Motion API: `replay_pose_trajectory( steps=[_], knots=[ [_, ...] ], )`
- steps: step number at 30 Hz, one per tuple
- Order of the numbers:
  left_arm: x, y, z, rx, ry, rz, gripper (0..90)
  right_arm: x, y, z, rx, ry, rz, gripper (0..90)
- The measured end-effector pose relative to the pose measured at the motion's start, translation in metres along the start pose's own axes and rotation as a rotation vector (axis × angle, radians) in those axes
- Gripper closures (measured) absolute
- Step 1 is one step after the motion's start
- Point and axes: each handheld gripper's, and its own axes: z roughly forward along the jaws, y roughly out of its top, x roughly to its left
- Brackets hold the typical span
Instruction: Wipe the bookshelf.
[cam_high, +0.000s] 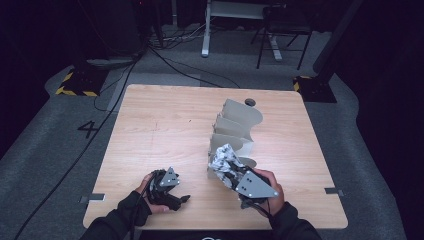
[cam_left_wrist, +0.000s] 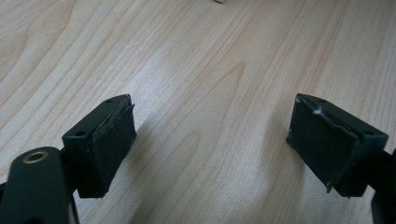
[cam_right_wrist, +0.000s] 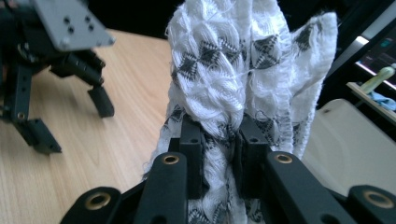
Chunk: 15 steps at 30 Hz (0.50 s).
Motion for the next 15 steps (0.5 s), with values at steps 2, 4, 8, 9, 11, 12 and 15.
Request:
replay_pose_trajectory(
  steps=[2,4,8,9,11,12,15],
  knots=[
    [0.0,0.0,0.0,-0.001,-0.001,-0.001,15.2,0.003,-0.003,0.005,0.017,0.003,-0.014,76.9],
    [0.0,0.0,0.0,-0.001,-0.001,0.0,15.3,0.011,-0.014,0.016,0.062,0.024,-0.037,76.9],
    [0.0,0.002,-0.001,0.027,-0.001,0.003,15.9,0.016,-0.025,0.024,0.103,0.053,-0.035,76.9],
    [-0.001,0.003,-0.001,0.032,-0.002,0.005,17.2,0.018,-0.03,0.027,0.13,0.068,-0.044,76.9],
    [-0.003,0.007,-0.003,0.038,0.001,0.01,20.6,0.021,-0.037,0.031,0.165,0.085,-0.05,76.8],
    [-0.004,0.009,-0.004,0.021,0.005,0.017,23.4,0.023,-0.043,0.033,0.187,0.096,-0.052,76.8],
    [-0.006,0.023,-0.016,-0.097,-0.022,0.022,25.7,0.024,-0.052,0.033,0.222,0.11,-0.046,76.7]
  ],
)
